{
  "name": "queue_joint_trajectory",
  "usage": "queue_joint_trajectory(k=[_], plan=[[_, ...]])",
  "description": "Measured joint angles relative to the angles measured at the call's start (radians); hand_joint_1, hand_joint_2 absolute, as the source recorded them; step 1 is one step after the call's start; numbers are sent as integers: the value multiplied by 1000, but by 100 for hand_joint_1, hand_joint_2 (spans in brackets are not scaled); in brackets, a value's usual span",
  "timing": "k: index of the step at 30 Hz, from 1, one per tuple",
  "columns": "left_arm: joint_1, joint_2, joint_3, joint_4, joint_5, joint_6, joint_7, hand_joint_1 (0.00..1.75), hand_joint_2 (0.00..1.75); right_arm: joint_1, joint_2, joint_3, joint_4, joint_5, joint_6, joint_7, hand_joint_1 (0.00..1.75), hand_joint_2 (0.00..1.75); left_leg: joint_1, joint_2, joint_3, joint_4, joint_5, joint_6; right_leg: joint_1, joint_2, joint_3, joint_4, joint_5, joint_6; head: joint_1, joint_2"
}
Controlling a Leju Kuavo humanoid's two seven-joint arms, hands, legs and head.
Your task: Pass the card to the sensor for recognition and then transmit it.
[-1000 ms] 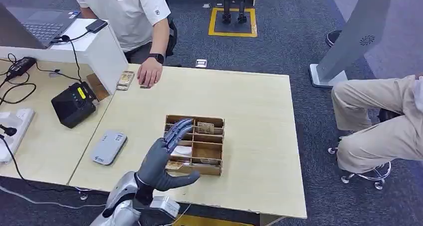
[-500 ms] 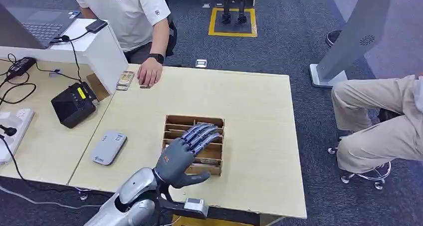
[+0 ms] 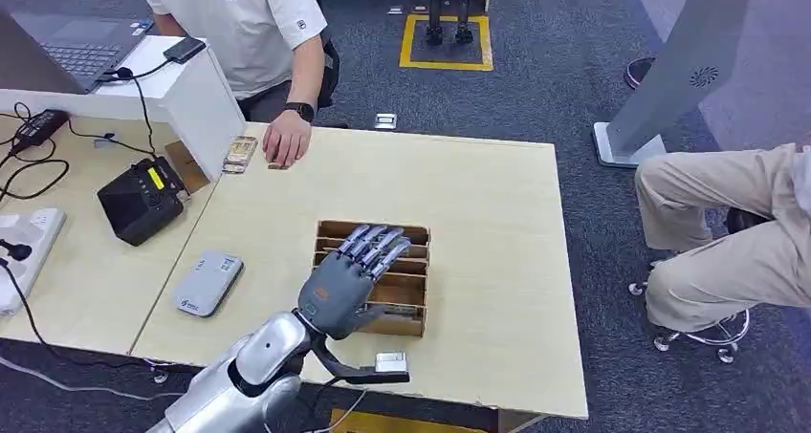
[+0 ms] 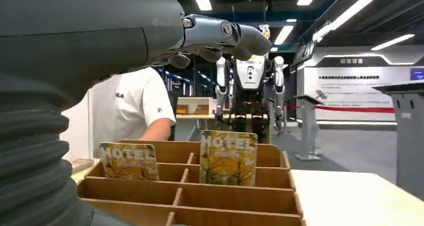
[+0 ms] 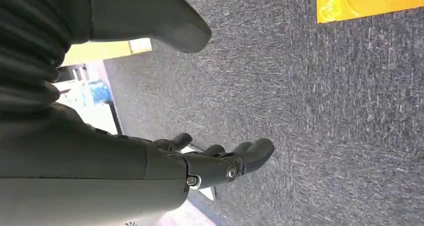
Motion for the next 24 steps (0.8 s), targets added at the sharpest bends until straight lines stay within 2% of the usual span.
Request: queue_joint_trajectory(k=[7, 11, 24], plan=[[-6, 6, -1, 28, 4, -2, 6, 0, 175, 1, 1, -3, -3, 0, 4, 3, 0, 175, 0, 0, 0, 0, 0, 0, 0, 0, 0, 0, 0, 0, 0, 0], [-4, 7, -1, 28, 94, -3, -48, 0, 175, 2, 5, -4, -15, 0, 11, 5, 0, 175, 0, 0, 0, 0, 0, 0, 0, 0, 0, 0, 0, 0, 0, 0], [37, 6, -1, 1, 294, 8, -164, 0, 175, 9, 17, -4, -40, 0, 16, 9, 0, 175, 0, 0, 0, 0, 0, 0, 0, 0, 0, 0, 0, 0, 0, 0]])
